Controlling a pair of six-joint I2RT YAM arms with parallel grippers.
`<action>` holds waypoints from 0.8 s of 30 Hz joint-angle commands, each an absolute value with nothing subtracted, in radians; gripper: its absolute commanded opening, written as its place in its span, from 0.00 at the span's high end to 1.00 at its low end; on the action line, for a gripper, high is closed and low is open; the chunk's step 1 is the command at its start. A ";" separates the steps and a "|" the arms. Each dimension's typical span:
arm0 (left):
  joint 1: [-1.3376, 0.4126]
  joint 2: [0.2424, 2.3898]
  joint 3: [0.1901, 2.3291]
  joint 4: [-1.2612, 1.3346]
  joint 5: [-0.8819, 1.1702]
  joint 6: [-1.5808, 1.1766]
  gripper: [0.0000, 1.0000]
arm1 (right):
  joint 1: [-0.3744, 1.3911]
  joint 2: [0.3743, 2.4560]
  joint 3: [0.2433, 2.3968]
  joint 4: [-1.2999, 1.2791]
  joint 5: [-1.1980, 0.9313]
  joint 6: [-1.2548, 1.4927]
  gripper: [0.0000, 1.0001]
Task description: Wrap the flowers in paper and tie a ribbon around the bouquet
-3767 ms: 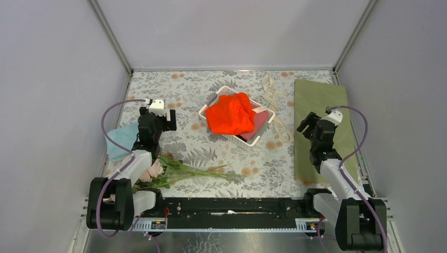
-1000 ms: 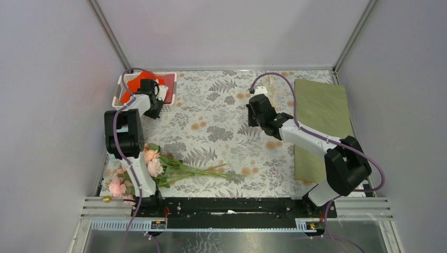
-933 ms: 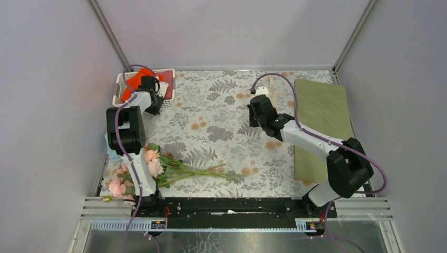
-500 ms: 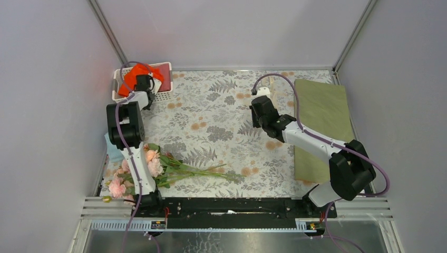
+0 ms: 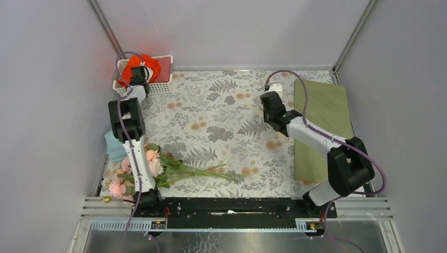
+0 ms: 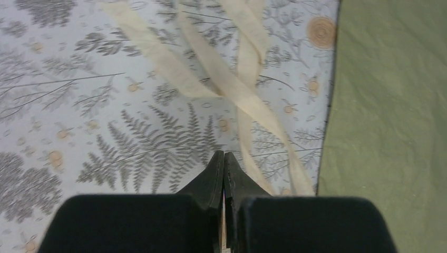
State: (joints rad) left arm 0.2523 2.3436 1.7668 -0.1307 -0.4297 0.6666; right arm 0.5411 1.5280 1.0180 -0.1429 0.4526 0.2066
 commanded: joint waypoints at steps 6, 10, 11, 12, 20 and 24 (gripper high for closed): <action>0.259 2.338 1.816 -0.168 -0.374 0.605 1.00 | 0.307 1.595 1.084 -0.152 0.381 0.239 1.00; 0.259 2.163 1.632 -0.176 -0.276 0.582 0.96 | 0.239 1.644 1.128 -0.168 0.323 0.235 1.00; 0.258 2.114 1.590 -0.189 -0.253 0.574 0.94 | 0.220 1.659 1.150 -0.178 0.320 0.232 1.00; 0.259 2.068 1.549 -0.210 -0.227 0.565 0.91 | 0.203 1.674 1.165 -0.188 0.317 0.229 1.00; 0.253 1.751 1.374 -0.552 0.152 0.530 0.37 | 0.051 1.789 1.278 -0.249 0.269 0.234 0.54; 0.239 1.696 1.338 -0.673 0.242 0.518 0.19 | 0.051 1.878 1.354 -0.303 0.313 0.192 0.34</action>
State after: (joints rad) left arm 0.2493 1.7176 1.3880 -0.4778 0.0650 0.5419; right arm 0.0418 1.8145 1.2652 -0.2359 0.2962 0.2283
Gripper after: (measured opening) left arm 0.760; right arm 0.619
